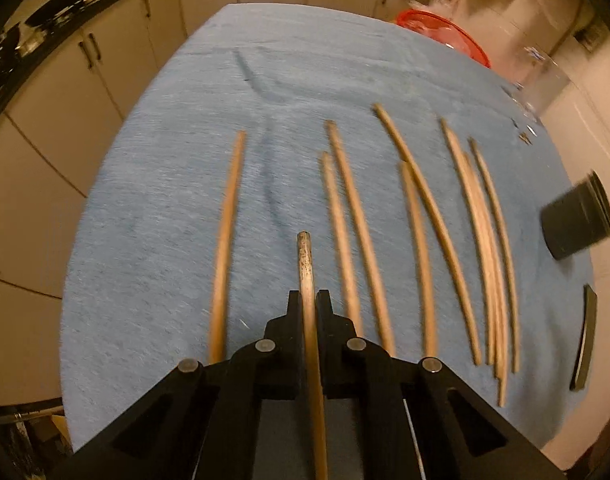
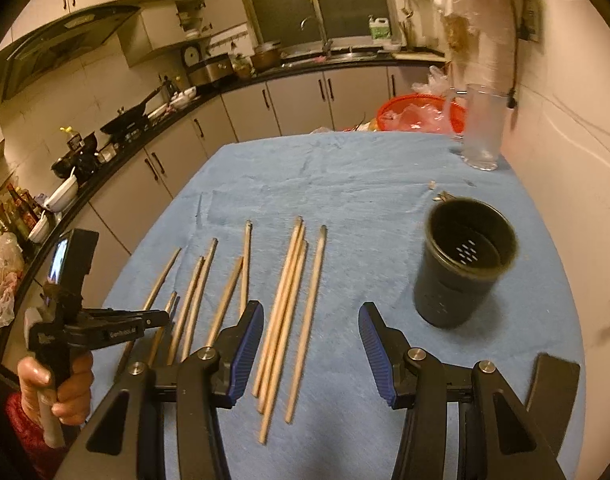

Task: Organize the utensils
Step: 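Lower the left tool and close it on a wooden chopstick while the right tool grasps another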

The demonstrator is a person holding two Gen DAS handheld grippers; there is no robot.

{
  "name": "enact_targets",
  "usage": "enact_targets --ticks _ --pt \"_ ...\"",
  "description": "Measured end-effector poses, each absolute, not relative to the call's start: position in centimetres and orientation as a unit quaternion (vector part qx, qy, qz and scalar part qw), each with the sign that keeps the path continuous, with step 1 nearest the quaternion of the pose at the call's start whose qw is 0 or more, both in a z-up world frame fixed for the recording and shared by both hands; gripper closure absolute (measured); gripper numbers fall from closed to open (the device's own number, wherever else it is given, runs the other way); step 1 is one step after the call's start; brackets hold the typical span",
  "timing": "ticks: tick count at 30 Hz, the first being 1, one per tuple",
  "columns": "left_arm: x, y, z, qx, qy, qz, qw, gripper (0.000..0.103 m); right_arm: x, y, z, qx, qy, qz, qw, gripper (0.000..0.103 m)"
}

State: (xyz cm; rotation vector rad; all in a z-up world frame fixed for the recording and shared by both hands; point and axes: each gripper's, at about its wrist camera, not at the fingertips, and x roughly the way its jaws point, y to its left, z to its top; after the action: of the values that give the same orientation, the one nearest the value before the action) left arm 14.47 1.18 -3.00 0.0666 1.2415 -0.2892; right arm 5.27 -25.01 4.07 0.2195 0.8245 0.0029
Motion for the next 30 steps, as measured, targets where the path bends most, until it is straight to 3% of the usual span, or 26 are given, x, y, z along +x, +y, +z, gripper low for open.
enact_targets --ticks 4,5,8,14,18,25,30 --pt "16.0 2.4 -3.2 0.019 0.586 -0.124 0.801 0.096 9.7 -24.4 3.9 0.103 0.438 -0.004 0.893 0.051" --pt "16.5 2.4 -3.1 0.019 0.586 -0.121 0.801 0.096 10.9 -24.5 3.7 0.104 0.449 -0.011 0.887 0.059" --pt "17.5 2.7 -2.9 0.029 0.589 -0.121 0.798 0.095 14.9 -24.5 2.9 0.102 0.487 -0.019 0.867 0.067" --pt "19.6 3.2 -2.4 0.031 0.603 -0.123 0.787 0.095 22.1 -25.2 -1.3 0.092 0.559 -0.052 0.823 0.069" --pt "21.3 2.9 -2.1 0.047 0.605 -0.127 0.785 0.095 24.1 -25.5 -3.2 0.093 0.577 -0.058 0.809 0.076" --pt "22.3 1.8 -2.8 0.051 0.607 -0.125 0.783 0.095 26.5 -25.7 -5.4 0.086 0.593 -0.067 0.798 0.079" --pt "24.4 -1.3 -3.6 0.060 0.600 -0.114 0.790 0.096 26.8 -24.8 -5.8 0.065 0.590 -0.058 0.802 0.095"
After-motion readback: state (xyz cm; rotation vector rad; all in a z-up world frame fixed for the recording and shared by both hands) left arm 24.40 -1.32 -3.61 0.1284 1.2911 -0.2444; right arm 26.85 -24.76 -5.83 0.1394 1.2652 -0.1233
